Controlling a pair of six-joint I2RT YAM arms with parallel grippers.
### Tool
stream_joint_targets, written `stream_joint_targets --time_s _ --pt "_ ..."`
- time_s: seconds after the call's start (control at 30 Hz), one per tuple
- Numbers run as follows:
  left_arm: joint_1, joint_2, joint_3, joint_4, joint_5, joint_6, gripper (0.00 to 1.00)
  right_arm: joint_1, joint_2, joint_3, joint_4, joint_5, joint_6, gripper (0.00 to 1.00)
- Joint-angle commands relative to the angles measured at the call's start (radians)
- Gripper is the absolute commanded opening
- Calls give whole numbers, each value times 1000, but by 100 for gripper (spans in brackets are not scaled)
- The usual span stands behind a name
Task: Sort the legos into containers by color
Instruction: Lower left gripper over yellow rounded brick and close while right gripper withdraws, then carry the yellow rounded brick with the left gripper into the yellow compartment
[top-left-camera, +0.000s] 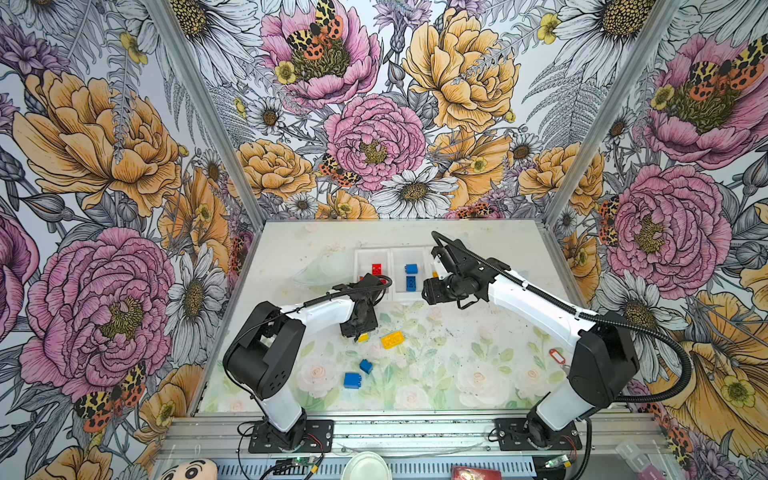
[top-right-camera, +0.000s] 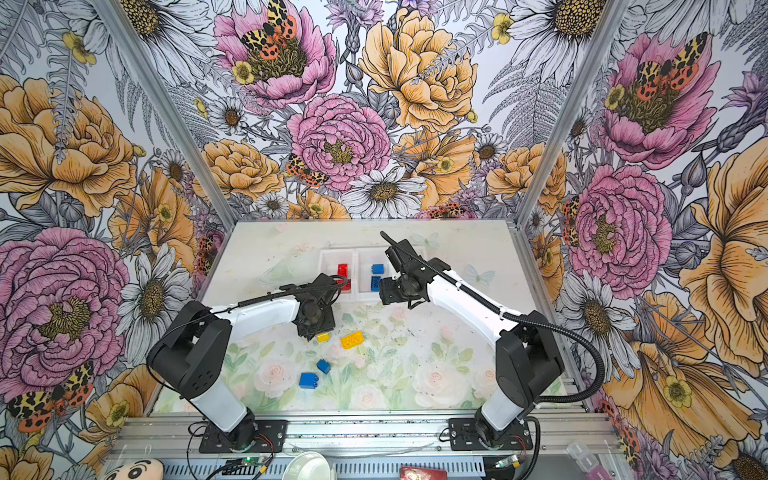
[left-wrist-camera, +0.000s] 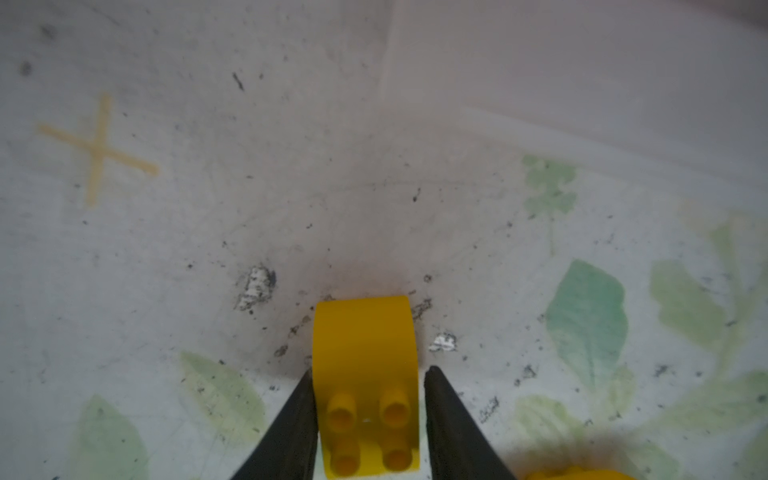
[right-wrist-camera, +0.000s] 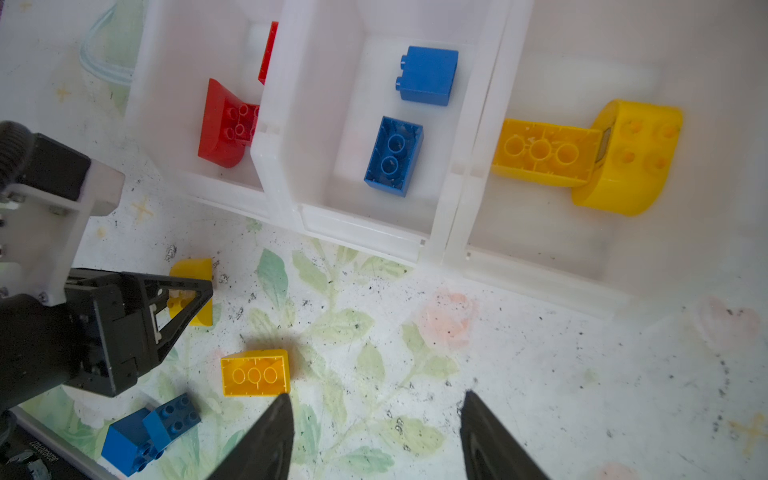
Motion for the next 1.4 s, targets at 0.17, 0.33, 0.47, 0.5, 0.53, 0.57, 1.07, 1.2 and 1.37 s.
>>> stream_joint_targets --time_s 0.17,0.33,0.47,0.5,0.53,0.57,1.07,1.2,1.37 --pt "-16 2 42 -3 -23 -6 27 -15 -61 -32 27 -6 15 65" --pt "-33 -42 61 -4 -43 -11 27 -27 -86 -62 28 -13 25 65" --pt "-76 -95 114 -3 -104 -1 26 -46 -122 -109 34 -28 42 67" --pt "-87 -101 130 -3 -112 5 26 -51 -132 -123 35 -31 48 68" --pt "-97 -101 155 -2 -118 13 26 -57 -144 -139 40 -35 53 69" --pt "-106 -97 182 -2 -121 24 26 -64 -155 -155 44 -41 59 70" --pt "-167 253 696 77 9 204 26 -165 -357 -378 68 -93 148 80" --pt "-175 365 838 76 56 229 26 -177 -389 -406 68 -101 161 80" --pt "-181 481 982 77 95 235 26 -187 -413 -418 67 -105 170 80"
